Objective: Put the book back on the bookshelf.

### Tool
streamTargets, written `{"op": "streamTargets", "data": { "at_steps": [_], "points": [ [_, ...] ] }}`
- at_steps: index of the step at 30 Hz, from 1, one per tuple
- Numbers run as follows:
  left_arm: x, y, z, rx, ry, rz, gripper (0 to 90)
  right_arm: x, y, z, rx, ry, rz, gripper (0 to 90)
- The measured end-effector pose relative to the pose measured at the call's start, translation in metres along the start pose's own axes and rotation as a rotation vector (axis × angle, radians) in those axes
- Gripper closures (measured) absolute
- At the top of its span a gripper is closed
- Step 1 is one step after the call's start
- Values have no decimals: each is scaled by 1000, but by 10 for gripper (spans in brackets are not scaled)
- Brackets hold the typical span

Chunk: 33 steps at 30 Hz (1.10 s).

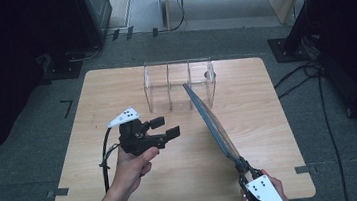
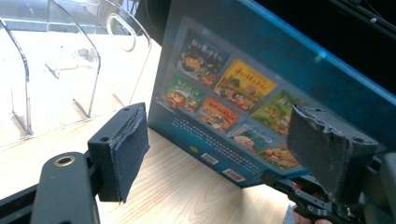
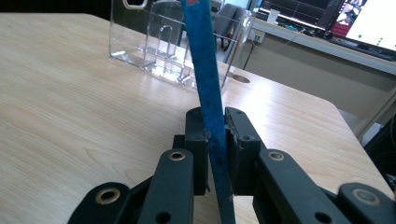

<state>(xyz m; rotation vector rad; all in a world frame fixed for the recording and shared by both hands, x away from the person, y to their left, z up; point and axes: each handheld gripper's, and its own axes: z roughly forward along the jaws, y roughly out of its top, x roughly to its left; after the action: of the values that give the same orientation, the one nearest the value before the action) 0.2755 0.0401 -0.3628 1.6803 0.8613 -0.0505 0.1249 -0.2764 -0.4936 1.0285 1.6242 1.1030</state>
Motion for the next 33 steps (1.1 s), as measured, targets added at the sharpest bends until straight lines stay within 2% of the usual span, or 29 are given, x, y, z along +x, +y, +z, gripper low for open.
{"op": "streamTargets", "data": {
  "at_steps": [9, 10, 15, 16, 18, 19, 21, 24, 28, 29, 30, 31, 32, 33],
  "points": [
    [6, -3, 2, 8, 10, -10, 214, 0, 4, 0, -16, 9, 43, 837],
    [10, -6, 3, 12, 19, -14, 216, -2, 4, 0, -15, 10, 60, 838],
    [18, -14, 6, 21, 52, -20, 219, -3, 4, 0, -19, 12, 60, 839],
    [20, -16, 7, 26, 69, -13, 220, -3, 4, 0, -19, 13, 59, 838],
    [27, -26, 11, 36, 148, 26, 221, -3, 3, 0, -19, 15, 63, 838],
    [27, -26, 11, 36, 148, 26, 220, -3, 3, 0, -19, 16, 69, 838],
    [34, -34, 15, 46, 205, 39, 220, -4, 3, 0, -20, 17, 77, 838],
    [45, -45, 20, 68, 235, 30, 220, -8, 3, 0, -22, 22, 99, 838],
    [55, -61, 25, 99, 311, 59, 220, -11, 2, -1, -22, 27, 127, 838],
    [62, -70, 25, 119, 372, 87, 220, -12, 2, -1, -22, 29, 137, 838],
    [62, -70, 25, 119, 372, 87, 220, -12, 2, -1, -22, 29, 137, 838],
    [70, -80, 25, 148, 464, 145, 220, -13, 2, -1, -22, 29, 144, 838],
    [70, -80, 25, 148, 464, 145, 220, -14, 2, -1, -21, 32, 149, 839],
    [78, -91, 24, 171, 533, 173, 220, -15, 2, -1, -21, 31, 152, 838]
  ]
}}
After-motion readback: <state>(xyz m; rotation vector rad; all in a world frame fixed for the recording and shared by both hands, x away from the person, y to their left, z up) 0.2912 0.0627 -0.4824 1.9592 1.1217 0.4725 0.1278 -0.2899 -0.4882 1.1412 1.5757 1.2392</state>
